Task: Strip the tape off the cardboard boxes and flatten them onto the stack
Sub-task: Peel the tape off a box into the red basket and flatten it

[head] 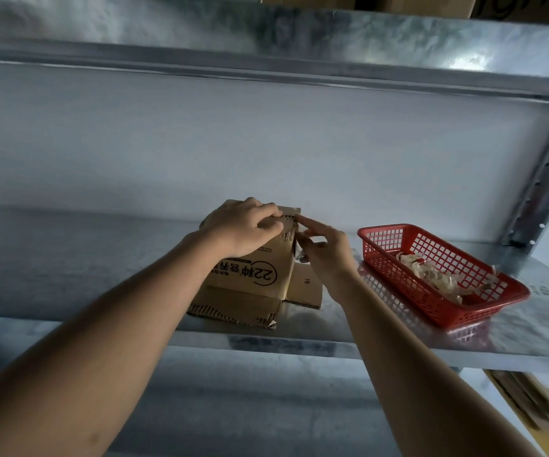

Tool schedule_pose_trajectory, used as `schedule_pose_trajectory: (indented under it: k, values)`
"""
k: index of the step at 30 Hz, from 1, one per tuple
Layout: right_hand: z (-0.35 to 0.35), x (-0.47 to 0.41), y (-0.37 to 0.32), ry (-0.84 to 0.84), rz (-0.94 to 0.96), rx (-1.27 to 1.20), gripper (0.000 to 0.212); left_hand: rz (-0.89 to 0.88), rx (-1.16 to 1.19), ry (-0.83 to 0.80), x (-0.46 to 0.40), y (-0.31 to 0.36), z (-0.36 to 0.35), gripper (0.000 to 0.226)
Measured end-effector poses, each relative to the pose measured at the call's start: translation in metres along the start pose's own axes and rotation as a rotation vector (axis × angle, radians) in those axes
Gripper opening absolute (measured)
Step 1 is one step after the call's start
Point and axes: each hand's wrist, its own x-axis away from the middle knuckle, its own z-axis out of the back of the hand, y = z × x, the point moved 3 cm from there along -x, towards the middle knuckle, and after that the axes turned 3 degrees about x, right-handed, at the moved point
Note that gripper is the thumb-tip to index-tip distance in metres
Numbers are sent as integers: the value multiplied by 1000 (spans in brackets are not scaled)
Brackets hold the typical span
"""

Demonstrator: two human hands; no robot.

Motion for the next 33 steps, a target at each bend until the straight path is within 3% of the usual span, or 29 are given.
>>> schedule_pose_trajectory:
  k: [5, 8, 12, 14, 19, 25, 29, 33]
  values:
    - [1, 10, 4, 195, -4, -9, 9, -4, 6, -4, 0, -2, 1, 61]
    - [2, 19, 5, 264, 10, 38, 2, -7, 0, -2, 0, -1, 0, 65]
    - [3, 29, 12, 378, -89, -33, 13, -19, -15, 5, 0, -3, 1, 63]
    - [8, 34, 16, 452, -131, -201, 20, -24, -12, -1, -1, -3, 1, 62]
    - [18, 42, 6, 422, -74, -324, 18, -72, -64, 8, 1, 1, 0, 74]
    - [33, 41, -10, 600, 41, 45, 20, -114, -136, 5, 6, 20, 2, 99]
    - [42, 38, -22, 528, 111, 200, 29, -147, -126, 7, 8, 43, 0, 97]
    - [55, 29, -21, 506, 131, 364, 18, -171, -140, -65, 11, 59, 4, 100]
